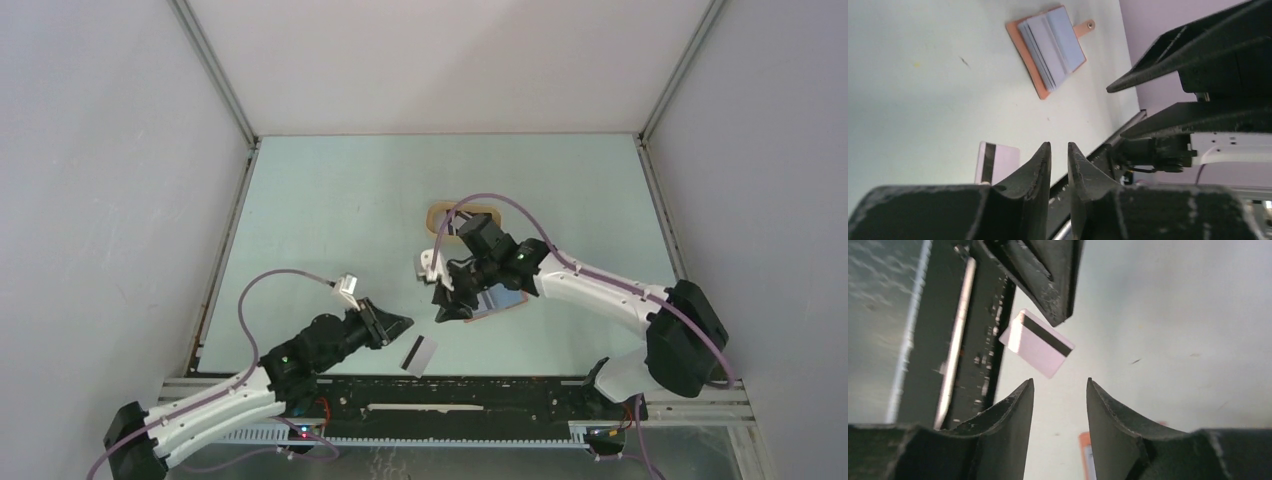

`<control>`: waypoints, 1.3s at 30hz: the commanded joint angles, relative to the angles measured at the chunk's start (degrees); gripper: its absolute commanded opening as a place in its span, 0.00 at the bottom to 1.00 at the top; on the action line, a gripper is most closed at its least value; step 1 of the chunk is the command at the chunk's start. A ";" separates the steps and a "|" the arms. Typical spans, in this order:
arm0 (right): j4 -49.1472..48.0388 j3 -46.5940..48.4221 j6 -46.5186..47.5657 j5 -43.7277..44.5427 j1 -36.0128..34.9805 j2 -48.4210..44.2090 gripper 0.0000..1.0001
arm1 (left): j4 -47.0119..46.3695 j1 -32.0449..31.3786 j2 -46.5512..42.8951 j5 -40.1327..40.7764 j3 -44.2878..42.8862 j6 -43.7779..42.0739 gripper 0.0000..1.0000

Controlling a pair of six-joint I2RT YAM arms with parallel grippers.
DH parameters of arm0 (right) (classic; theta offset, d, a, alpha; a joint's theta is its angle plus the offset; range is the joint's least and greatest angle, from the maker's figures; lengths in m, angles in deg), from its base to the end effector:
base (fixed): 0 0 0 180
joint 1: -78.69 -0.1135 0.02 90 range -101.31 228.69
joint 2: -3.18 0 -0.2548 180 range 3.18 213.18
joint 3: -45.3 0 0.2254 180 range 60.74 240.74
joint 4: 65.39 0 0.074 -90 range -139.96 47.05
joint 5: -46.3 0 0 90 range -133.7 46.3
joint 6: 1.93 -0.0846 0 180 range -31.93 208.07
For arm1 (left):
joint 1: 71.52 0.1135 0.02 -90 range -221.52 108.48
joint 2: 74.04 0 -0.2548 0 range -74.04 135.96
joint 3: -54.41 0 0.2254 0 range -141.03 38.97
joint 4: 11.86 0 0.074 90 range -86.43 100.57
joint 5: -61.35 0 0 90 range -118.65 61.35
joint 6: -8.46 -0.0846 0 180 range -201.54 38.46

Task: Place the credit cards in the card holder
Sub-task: Move the credit card to the center of the board.

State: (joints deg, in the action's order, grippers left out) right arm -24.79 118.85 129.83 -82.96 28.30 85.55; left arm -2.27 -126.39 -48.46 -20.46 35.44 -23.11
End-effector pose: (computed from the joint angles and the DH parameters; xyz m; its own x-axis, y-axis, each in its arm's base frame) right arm 0.1498 0.2650 0.2255 0.2109 -0.5540 -0.8054 -0.9632 -0.2580 -0.0747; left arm 0.1051 -0.1285 0.1536 -0.7067 -0.4611 -0.5366 0.2458 0.5512 -0.7974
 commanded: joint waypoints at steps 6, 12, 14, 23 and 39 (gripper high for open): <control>-3.49 1.70 -35.25 -10.61 6.96 9.27 0.52 | 18.64 -11.86 -0.45 7.58 -7.96 27.61 0.27; -7.30 1.63 -43.26 -10.00 5.90 13.45 0.51 | 24.75 -23.22 3.57 20.37 -12.76 45.53 0.28; -8.31 1.61 -46.65 -9.88 5.38 14.52 0.50 | 27.75 -26.62 4.34 24.67 -13.82 51.17 0.28; -1.90 7.44 -45.64 -8.19 5.28 23.87 0.40 | 29.05 -37.87 11.66 31.86 -12.22 77.20 0.28; 1.69 11.72 -43.32 -3.91 2.08 29.55 0.43 | 40.71 -40.23 25.39 26.82 -19.69 96.64 0.59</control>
State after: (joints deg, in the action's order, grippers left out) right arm -24.63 127.92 85.35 -87.09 32.52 113.61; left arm 34.64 -166.09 -24.37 6.58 19.23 37.26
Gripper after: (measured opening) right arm 0.423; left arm 0.571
